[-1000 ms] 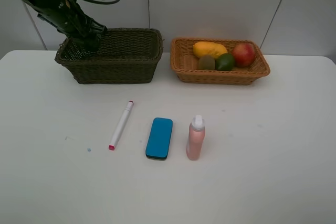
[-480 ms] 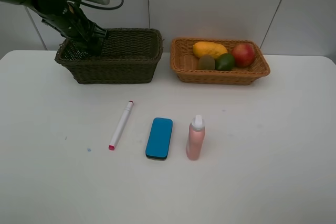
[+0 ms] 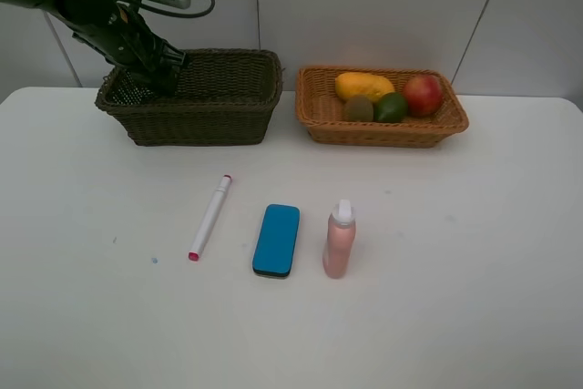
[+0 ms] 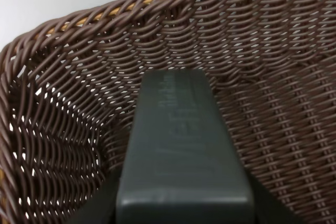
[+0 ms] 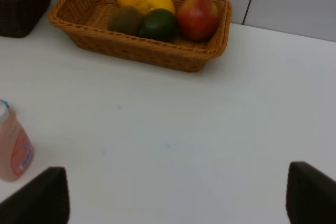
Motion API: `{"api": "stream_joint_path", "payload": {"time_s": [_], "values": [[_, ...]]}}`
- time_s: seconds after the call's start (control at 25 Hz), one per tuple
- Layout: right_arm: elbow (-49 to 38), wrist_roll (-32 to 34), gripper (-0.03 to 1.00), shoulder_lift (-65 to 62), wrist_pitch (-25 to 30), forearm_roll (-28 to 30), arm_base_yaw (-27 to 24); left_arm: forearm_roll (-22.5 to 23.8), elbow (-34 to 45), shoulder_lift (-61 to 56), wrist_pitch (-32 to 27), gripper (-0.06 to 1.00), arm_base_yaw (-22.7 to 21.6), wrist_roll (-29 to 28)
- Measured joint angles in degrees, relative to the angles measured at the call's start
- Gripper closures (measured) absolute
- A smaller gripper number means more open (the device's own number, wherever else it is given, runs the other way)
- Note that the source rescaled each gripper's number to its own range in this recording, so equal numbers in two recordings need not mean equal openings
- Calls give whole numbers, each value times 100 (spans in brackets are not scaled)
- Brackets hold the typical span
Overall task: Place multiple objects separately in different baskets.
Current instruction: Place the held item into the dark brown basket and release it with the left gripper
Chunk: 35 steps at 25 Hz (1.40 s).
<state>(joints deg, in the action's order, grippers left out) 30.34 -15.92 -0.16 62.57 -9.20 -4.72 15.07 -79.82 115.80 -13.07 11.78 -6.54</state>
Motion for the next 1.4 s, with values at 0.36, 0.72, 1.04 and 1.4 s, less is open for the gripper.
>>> {"api": "stream_joint_path", "payload": {"time_s": [0.36,0.72,1.04,1.4], "values": [[0,0,-3,0,0,0,0,155,-5,0,115,-2,0,20],[0,0,-3,0,0,0,0,155,-5,0,132,-6,0,27],[0,0,-3,0,0,0,0,56,-5,-42,104,-6,10,27],[0,0,-3,0,0,0,0,-470,-5,-600,-536,-6,202,27]]}}
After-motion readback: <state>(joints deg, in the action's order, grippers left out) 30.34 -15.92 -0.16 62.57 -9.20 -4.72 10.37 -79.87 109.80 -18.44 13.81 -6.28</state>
